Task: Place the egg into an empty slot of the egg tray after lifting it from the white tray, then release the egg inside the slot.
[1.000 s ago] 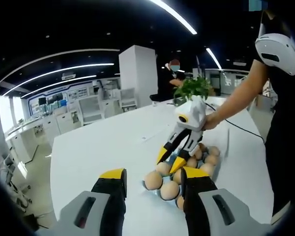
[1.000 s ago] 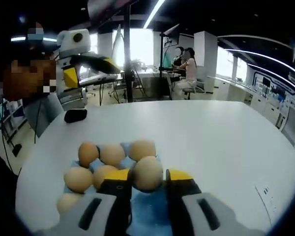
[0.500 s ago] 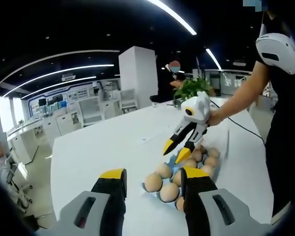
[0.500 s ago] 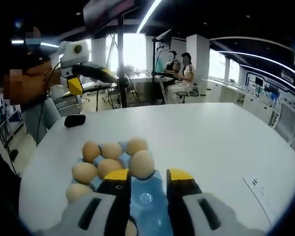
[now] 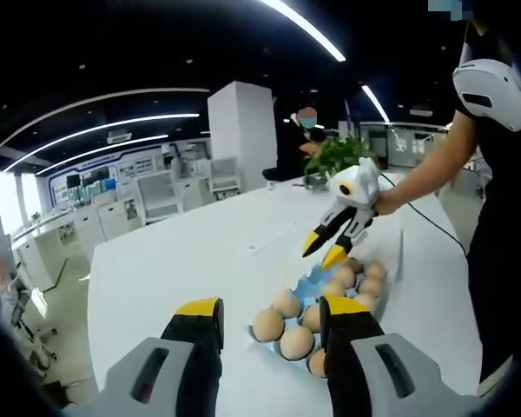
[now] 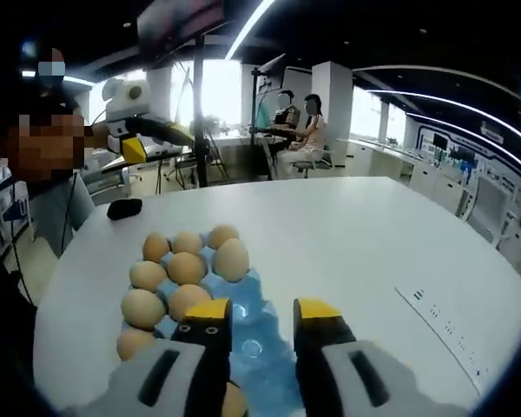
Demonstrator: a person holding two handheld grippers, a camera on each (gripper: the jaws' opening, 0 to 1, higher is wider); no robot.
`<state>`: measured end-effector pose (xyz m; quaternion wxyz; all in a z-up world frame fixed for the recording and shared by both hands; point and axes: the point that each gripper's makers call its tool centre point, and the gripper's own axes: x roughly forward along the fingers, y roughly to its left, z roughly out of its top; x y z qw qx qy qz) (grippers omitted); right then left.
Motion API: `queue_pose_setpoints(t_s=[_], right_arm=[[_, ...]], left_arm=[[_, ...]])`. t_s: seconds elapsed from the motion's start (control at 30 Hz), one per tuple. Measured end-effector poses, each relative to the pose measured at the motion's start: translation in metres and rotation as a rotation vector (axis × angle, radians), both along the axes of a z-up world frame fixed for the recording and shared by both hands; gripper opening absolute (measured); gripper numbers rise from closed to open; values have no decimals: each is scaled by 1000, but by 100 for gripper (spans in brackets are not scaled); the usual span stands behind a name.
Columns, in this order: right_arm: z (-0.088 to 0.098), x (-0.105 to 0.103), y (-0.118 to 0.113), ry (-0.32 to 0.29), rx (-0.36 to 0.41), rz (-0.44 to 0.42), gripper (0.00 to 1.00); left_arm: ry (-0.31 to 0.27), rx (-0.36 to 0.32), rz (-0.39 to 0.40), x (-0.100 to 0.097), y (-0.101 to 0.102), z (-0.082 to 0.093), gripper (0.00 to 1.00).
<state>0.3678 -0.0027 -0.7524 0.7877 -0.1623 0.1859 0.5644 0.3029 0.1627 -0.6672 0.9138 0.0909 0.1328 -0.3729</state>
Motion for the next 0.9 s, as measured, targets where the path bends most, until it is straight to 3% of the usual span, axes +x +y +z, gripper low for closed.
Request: queue_pose_setpoints(t_s=[0.9], right_arm=[[-8, 6, -110, 16, -34, -228, 28]], left_arm=[[-6, 5, -5, -1, -2, 4, 44]])
